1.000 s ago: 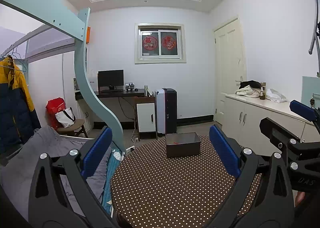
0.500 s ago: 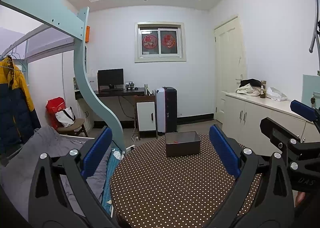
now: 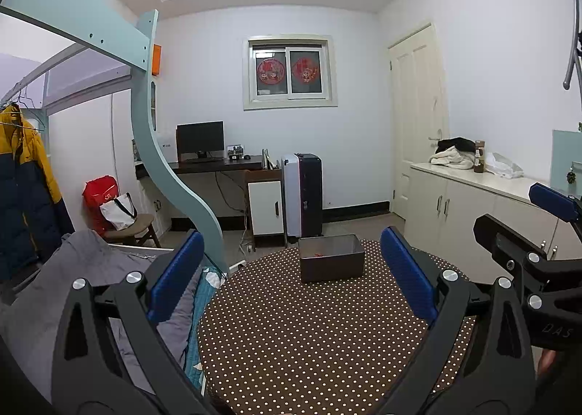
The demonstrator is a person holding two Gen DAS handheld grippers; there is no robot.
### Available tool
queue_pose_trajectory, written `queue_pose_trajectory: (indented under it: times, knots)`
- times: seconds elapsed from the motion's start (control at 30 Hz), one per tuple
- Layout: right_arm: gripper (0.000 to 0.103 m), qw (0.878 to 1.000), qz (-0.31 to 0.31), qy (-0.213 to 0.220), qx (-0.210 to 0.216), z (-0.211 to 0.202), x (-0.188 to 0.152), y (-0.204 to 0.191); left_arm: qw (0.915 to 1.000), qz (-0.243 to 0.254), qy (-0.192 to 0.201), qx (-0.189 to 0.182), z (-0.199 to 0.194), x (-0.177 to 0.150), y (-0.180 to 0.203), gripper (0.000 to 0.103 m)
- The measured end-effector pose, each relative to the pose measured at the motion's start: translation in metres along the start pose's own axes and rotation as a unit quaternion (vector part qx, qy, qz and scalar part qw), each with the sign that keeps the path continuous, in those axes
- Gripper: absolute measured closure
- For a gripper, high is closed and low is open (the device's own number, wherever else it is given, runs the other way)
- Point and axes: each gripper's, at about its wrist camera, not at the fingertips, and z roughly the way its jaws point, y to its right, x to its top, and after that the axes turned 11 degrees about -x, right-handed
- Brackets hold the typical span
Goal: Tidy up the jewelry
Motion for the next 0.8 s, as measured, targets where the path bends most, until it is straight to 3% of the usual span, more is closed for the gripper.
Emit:
queue_pose_trajectory:
  times: [0.8]
  knots:
    - [0.008,0.999,0.021,-0.047,0.013,0.057,-0.016,0.001,0.9991,0.004,-0.041,0.010,0.062,-0.013,-0.001,0.007]
